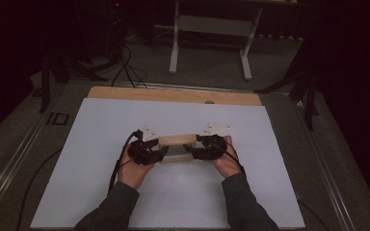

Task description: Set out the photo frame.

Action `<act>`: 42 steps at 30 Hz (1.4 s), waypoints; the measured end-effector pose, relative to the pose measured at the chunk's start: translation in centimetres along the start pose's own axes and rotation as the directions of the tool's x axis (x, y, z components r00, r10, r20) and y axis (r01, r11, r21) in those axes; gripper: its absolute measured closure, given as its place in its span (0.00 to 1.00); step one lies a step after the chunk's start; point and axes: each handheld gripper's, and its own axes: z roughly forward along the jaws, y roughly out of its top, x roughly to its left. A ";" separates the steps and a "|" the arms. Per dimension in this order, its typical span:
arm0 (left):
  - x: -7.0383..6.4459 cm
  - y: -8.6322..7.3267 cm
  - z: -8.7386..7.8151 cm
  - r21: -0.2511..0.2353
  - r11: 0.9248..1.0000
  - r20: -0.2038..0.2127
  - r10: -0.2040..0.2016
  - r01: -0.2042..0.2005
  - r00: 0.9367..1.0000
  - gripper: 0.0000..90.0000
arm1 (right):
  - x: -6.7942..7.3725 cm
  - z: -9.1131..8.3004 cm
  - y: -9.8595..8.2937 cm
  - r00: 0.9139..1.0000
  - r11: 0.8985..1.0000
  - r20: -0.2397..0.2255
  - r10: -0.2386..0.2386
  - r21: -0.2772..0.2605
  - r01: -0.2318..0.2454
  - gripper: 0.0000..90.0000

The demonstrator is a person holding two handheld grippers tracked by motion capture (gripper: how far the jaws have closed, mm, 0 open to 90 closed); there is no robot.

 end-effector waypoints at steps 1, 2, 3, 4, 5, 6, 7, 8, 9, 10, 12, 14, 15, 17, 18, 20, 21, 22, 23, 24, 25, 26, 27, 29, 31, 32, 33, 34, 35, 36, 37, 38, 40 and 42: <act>0.1 0.0 0.0 0.000 1.000 0.000 -0.002 0.002 1.000 0.59 | 0.0 0.1 0.0 1.000 1.000 0.001 0.001 -0.001 -0.001 0.49; 0.2 0.0 0.0 -0.001 1.000 0.002 -0.004 0.004 1.000 0.59 | 0.1 0.1 0.0 1.000 1.000 0.002 0.005 -0.003 -0.005 0.50; 0.3 0.0 0.0 -0.001 1.000 0.001 -0.004 0.004 1.000 0.59 | 0.1 0.2 0.1 1.000 1.000 0.004 0.007 -0.005 -0.007 0.50; 0.4 0.1 0.0 0.000 1.000 0.001 -0.007 0.007 1.000 0.58 | 0.1 0.2 0.1 1.000 1.000 0.005 0.012 -0.006 -0.012 0.50; 0.5 0.1 0.1 -0.001 1.000 0.000 -0.010 0.010 1.000 0.58 | 0.1 0.3 0.1 1.000 1.000 0.006 0.015 -0.009 -0.015 0.50; 0.6 0.1 0.1 0.000 1.000 0.000 -0.011 0.011 1.000 0.58 | 0.2 0.4 0.1 1.000 1.000 0.007 0.021 -0.011 -0.021 0.51; 0.7 0.1 0.1 0.000 1.000 0.000 -0.012 0.012 1.000 0.57 | 0.2 0.4 0.2 1.000 1.000 0.008 0.022 -0.012 -0.022 0.51; 0.8 0.1 0.1 0.001 1.000 -0.001 -0.013 0.013 1.000 0.57 | 0.2 0.5 0.2 1.000 1.000 0.009 0.024 -0.013 -0.024 0.51; 0.9 0.2 0.1 0.000 1.000 -0.003 -0.011 0.011 1.000 0.57 | 0.3 0.6 0.2 1.000 1.000 0.011 0.026 -0.015 -0.026 0.51; 1.0 0.2 0.2 0.000 1.000 -0.006 -0.010 0.010 1.000 0.57 | 0.3 0.6 0.3 0.999 0.999 0.011 0.031 -0.017 -0.031 0.52; 1.2 0.2 0.2 0.000 1.000 -0.003 -0.017 0.017 1.000 0.56 | 0.3 0.7 0.4 0.999 0.999 0.013 0.033 -0.019 -0.033 0.52; 1.4 0.3 0.3 0.001 1.000 -0.004 -0.021 0.021 1.000 0.56 | 0.3 0.9 0.5 0.999 0.999 0.015 0.042 -0.018 -0.041 0.52; 1.5 0.3 0.3 -0.001 1.000 -0.004 -0.027 0.027 1.000 0.55 | 0.3 1.0 0.5 0.999 0.999 0.017 0.044 -0.020 -0.043 0.52; 1.7 0.4 0.3 0.000 1.000 -0.004 -0.027 0.027 1.000 0.55 | 0.3 1.1 0.6 0.999 0.999 0.016 0.047 -0.023 -0.046 0.53; 1.8 0.4 0.3 0.000 1.000 -0.001 -0.028 0.028 1.000 0.54 | 0.3 1.2 0.6 0.999 0.999 0.016 0.047 -0.022 -0.046 0.53; 2.0 0.4 0.4 0.001 1.000 0.005 -0.027 0.027 1.000 0.54 | 0.4 1.2 0.7 0.999 0.998 0.015 0.052 -0.022 -0.052 0.53; 2.1 0.4 0.3 0.003 1.000 0.007 -0.024 0.024 1.000 0.54 | 0.4 1.2 0.7 0.999 0.998 0.015 0.053 -0.022 -0.052 0.53; 2.1 0.4 0.3 0.004 1.000 0.010 -0.024 0.024 1.000 0.54 | 0.5 1.2 0.7 0.998 0.998 0.014 0.055 -0.022 -0.054 0.53; 2.2 0.4 0.4 0.003 1.000 0.012 -0.028 0.028 1.000 0.54 | 0.5 1.2 0.7 0.998 0.998 0.013 0.058 -0.022 -0.057 0.53; 2.3 0.4 0.4 0.002 1.000 0.014 -0.029 0.029 0.999 0.54 | 0.5 1.2 0.7 0.998 0.998 0.012 0.059 -0.024 -0.059 0.53; 2.3 0.5 0.4 0.003 1.000 0.014 -0.028 0.028 1.000 0.54 | 0.5 1.2 0.7 0.998 0.998 0.013 0.062 -0.024 -0.062 0.53; 2.2 0.5 0.4 0.004 1.000 0.013 -0.026 0.026 1.000 0.54 | 0.5 1.3 0.7 0.998 0.998 0.013 0.066 -0.024 -0.066 0.54; 2.3 0.5 0.5 0.005 1.000 0.014 -0.027 0.027 1.000 0.53 | 0.4 1.3 0.7 0.998 0.997 0.014 0.067 -0.027 -0.067 0.54; 2.3 0.6 0.5 0.003 1.000 0.013 -0.031 0.031 0.999 0.53 | 0.3 1.3 0.6 0.997 0.997 0.012 0.073 -0.029 -0.073 0.54; 2.2 0.6 0.6 0.001 1.000 0.013 -0.029 0.029 0.999 0.53 | 0.3 1.3 0.6 0.997 0.997 0.016 0.077 -0.029 -0.077 0.54; 2.1 0.7 0.7 0.001 1.000 0.012 -0.030 0.030 0.999 0.53 | 0.2 1.2 0.6 0.997 0.997 0.016 0.077 -0.028 -0.077 0.54; 2.1 0.7 0.8 0.000 1.000 0.012 -0.031 0.031 0.999 0.53 | 0.1 1.2 0.6 0.997 0.997 0.016 0.078 -0.029 -0.077 0.54; 2.1 0.7 0.8 -0.001 0.999 0.013 -0.032 0.032 0.999 0.53 | 0.1 1.2 0.6 0.997 0.996 0.017 0.079 -0.030 -0.079 0.54; 2.1 0.7 0.8 -0.001 0.999 0.013 -0.032 0.032 0.999 0.53 | 0.0 1.2 0.6 0.997 0.996 0.017 0.080 -0.029 -0.079 0.54; 2.1 0.7 0.8 0.000 0.999 0.013 -0.034 0.034 0.999 0.53 | 0.0 1.2 0.6 0.997 0.996 0.017 0.080 -0.029 -0.080 0.54; 2.1 0.7 0.9 -0.001 0.999 0.013 -0.038 0.038 0.999 0.53 | 0.0 1.2 0.6 0.997 0.996 0.018 0.080 -0.029 -0.080 0.54; 2.1 0.7 0.9 -0.001 0.999 0.013 -0.039 0.039 0.999 0.53 | -0.1 1.2 0.6 0.997 0.996 0.015 0.080 -0.030 -0.080 0.54; 2.2 0.8 0.9 -0.003 0.999 0.016 -0.047 0.047 0.999 0.53 | -0.1 1.2 0.6 0.996 0.996 0.017 0.083 -0.030 -0.083 0.54; 2.3 0.8 1.0 -0.003 0.999 0.019 -0.050 0.050 0.999 0.53 | -0.2 1.3 0.6 0.996 0.996 0.016 0.089 -0.033 -0.088 0.54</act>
